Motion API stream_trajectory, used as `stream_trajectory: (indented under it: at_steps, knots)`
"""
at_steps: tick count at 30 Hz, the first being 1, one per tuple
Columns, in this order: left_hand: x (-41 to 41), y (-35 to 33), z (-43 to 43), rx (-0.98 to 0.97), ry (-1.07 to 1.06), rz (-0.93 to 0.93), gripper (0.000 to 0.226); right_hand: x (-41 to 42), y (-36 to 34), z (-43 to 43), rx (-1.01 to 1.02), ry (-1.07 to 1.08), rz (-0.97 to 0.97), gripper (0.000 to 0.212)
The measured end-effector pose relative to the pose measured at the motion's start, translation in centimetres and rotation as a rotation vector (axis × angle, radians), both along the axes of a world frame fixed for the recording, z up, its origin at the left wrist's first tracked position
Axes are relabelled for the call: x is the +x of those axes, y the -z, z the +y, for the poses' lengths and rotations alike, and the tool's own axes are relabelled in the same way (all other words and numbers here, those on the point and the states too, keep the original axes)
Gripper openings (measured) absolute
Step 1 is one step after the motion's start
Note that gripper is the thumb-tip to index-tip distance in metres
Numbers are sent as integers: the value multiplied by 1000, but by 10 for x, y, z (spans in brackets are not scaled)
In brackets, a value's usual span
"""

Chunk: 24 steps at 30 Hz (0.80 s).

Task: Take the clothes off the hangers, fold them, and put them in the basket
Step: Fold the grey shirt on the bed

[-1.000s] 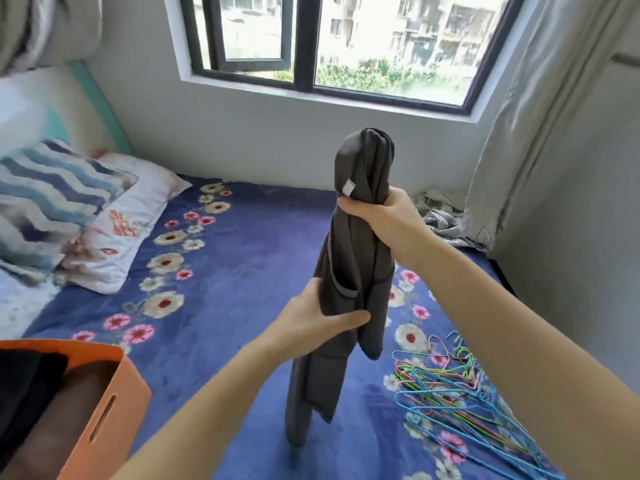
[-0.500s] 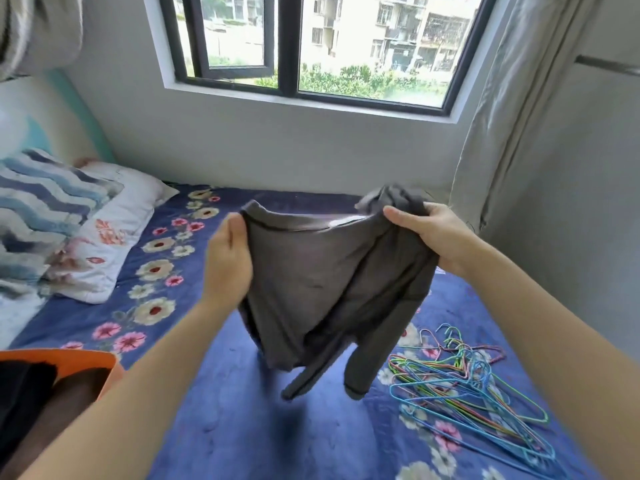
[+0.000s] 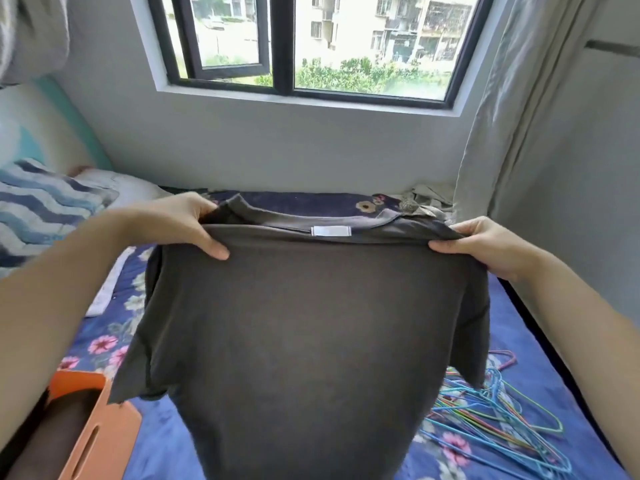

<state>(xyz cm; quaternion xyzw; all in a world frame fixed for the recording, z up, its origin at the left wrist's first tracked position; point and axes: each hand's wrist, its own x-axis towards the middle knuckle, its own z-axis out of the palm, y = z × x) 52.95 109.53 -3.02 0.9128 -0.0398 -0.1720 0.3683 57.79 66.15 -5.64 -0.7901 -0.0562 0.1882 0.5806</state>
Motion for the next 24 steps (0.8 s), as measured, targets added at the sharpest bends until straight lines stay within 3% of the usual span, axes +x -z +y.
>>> stream_trajectory:
  at_steps: [3, 5, 9, 12, 14, 16, 20, 22, 24]
  knots:
    - [36, 27, 9, 474, -63, -37, 23, 28, 23, 3, -347, -2, -77, 7]
    - [58, 49, 17, 652, -200, -145, 21, 54, 42, 9, -599, -36, -223, 12]
    - [86, 75, 29, 730, -522, -305, 15, 103, 69, 35, -1046, 87, -565, 11]
    - [96, 76, 35, 724, -653, -428, 19, 119, 67, 47, -1206, 226, -723, 22]
    - [100, 74, 43, 693, -717, -532, 21, 128, 64, 50, -1136, 368, -737, 25]
    - [101, 72, 46, 552, -820, -584, 27, 135, 65, 53, -943, 511, -650, 24]
    - [98, 86, 37, -200, -945, -649, 32, 131, 74, 67, -108, 652, -332, 29]
    - [86, 109, 36, -246, -908, -751, 29, 115, 85, 72, -49, 709, -372, 29]
    - [66, 138, 38, -168, -850, -783, 27, 91, 100, 71, -214, 683, -472, 29]
